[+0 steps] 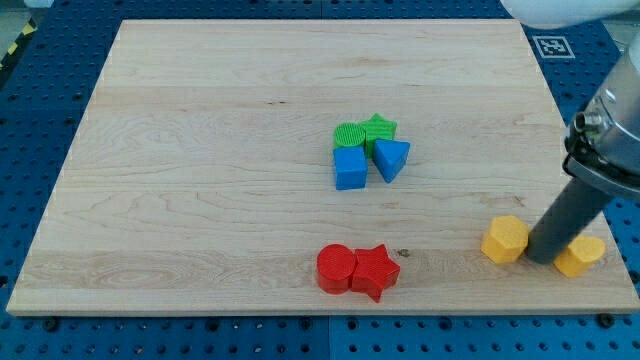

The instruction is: Push the yellow hexagon to the top left of the red circle

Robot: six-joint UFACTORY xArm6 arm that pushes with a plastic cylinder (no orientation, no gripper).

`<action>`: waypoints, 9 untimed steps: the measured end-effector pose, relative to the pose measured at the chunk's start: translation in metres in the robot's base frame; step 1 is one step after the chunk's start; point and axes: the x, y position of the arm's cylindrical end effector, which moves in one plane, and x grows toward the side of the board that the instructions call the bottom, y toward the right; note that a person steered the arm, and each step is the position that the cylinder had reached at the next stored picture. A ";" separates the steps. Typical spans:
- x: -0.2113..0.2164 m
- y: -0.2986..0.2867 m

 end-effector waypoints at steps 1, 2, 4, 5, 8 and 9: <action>-0.003 -0.050; -0.003 -0.115; -0.010 -0.073; -0.018 -0.057; -0.036 -0.145; -0.036 -0.180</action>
